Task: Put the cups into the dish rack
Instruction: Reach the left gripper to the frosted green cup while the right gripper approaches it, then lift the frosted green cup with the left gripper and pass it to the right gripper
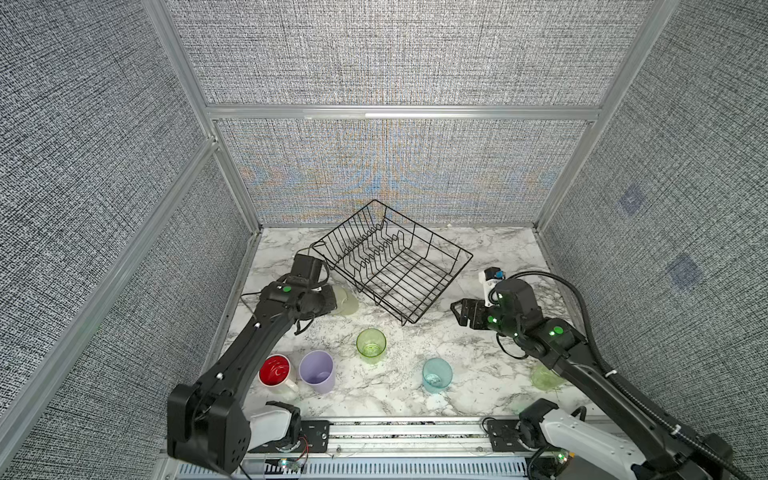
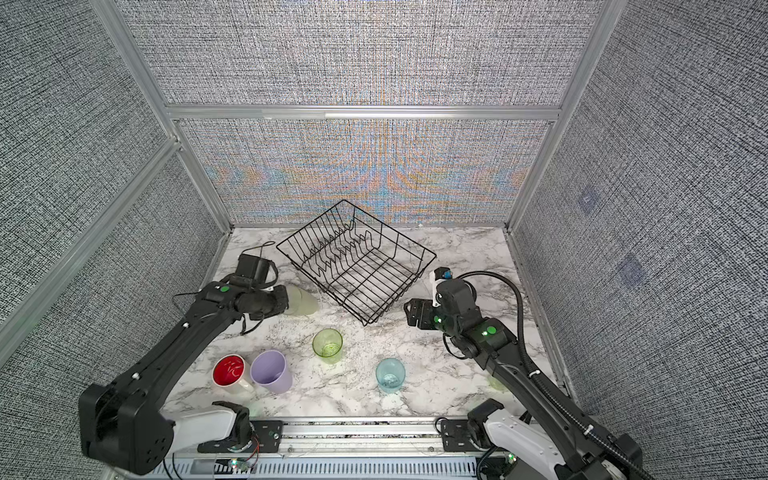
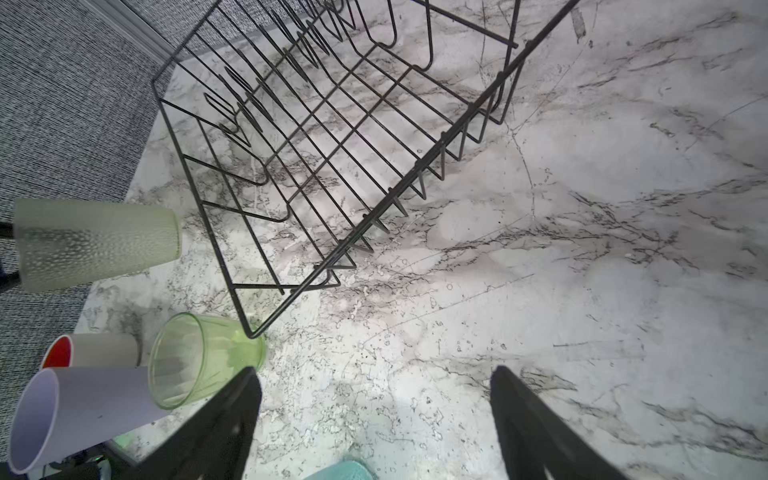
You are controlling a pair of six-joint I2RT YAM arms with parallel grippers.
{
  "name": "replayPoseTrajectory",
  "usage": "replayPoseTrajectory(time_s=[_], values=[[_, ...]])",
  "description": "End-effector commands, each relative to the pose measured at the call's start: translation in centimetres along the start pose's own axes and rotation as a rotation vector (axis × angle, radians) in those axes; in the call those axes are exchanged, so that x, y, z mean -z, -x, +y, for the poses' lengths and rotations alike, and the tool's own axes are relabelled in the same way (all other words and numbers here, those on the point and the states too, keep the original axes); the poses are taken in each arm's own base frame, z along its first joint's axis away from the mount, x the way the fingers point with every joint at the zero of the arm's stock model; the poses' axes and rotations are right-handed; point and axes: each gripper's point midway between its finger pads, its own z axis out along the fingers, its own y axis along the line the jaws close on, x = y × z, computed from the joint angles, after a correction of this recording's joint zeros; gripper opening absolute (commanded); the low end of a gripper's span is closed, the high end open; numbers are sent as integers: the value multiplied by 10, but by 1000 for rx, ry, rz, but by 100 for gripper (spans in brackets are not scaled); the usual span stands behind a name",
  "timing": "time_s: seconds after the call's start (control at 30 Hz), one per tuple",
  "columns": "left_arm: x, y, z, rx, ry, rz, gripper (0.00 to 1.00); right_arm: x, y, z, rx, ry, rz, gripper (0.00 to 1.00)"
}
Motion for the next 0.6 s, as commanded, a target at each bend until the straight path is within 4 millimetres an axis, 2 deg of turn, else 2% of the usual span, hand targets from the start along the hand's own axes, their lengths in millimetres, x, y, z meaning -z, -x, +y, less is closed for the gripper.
replayPoseTrajectory(time_s=[0.0,0.07,0.27,0.4,0.57], values=[[39,3,-3,-74,-5,-36,0,12,9,5,-36,12,-30,87],[61,6,-15,-114,-67,-66,0,19,14,14,-36,63,-53,87],[108,12,-95,-258,-550,-199,0,39,34,76,-112,405,-94,87],[123,15,-136,-279,-847,-242,0,56,47,121,-156,667,-77,99],[139,17,-164,-298,-1054,-191,0,60,53,149,-238,840,1,99]])
